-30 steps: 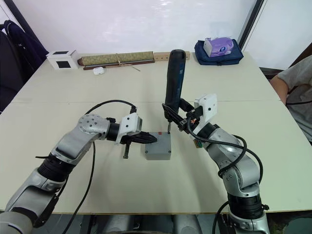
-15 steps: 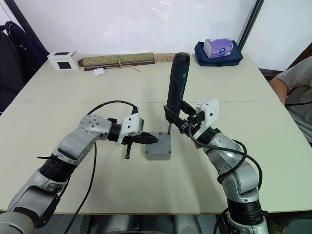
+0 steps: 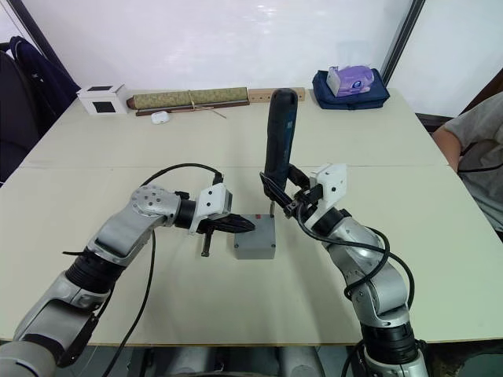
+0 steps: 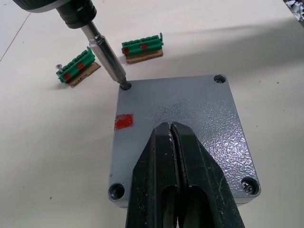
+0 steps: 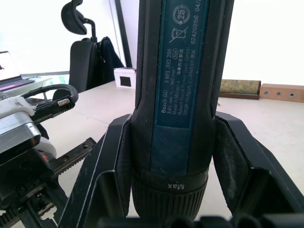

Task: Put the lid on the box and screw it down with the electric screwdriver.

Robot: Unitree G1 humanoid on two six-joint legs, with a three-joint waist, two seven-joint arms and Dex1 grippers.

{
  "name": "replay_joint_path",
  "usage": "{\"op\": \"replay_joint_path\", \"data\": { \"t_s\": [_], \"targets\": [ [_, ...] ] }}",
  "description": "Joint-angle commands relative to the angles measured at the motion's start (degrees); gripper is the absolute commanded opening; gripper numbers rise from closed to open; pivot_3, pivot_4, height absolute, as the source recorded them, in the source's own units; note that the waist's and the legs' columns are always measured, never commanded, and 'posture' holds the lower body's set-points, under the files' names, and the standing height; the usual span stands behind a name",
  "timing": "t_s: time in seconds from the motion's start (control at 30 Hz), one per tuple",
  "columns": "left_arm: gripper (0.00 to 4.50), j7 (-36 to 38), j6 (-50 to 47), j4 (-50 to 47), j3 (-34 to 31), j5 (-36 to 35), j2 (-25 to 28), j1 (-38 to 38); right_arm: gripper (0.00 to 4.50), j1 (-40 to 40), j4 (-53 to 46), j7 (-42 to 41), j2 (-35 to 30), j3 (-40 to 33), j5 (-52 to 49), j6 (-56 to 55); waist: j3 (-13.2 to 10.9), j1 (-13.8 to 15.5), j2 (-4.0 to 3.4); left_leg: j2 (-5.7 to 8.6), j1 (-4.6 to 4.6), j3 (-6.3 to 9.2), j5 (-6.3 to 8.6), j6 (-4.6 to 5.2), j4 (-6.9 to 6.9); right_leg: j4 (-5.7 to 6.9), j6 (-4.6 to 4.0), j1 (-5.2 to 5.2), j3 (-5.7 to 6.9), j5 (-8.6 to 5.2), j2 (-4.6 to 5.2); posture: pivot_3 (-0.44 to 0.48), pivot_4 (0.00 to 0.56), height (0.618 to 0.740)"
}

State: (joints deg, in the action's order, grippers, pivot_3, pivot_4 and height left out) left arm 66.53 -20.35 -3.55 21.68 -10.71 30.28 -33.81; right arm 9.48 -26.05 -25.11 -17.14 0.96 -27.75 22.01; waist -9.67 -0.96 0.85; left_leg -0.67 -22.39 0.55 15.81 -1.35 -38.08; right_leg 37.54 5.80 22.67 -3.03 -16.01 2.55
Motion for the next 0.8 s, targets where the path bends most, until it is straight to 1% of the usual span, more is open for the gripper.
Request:
{"op": "replay_joint_path", "data": {
  "t_s": [0.03,0.8],
  "targets": [
    [0.00,0.29,0.03,-0.87,0.53,0.45,-0.04,0.61,1.82,-3.31,3.50,-0.68,-0.46,1.66,1.20,1.88,0.04,0.00,0.01,0.00,0.00,0.01,0.00,0.00,0.00,0.00,0.00,-0.01,0.00,0.00,0.00,0.000,0.150,0.740],
    [0.00,0.67,0.36,-0.88,0.73,0.45,-0.08,0.91,1.82,-1.77,2.81,-0.33,-1.28,1.91,0.76,3.08,0.20,0.01,0.06,-0.02,0.01,0.09,0.01,0.01,0.05,-0.07,-0.02,-0.02,0.00,-0.01,0.00,0.000,0.150,0.740]
  ]
}}
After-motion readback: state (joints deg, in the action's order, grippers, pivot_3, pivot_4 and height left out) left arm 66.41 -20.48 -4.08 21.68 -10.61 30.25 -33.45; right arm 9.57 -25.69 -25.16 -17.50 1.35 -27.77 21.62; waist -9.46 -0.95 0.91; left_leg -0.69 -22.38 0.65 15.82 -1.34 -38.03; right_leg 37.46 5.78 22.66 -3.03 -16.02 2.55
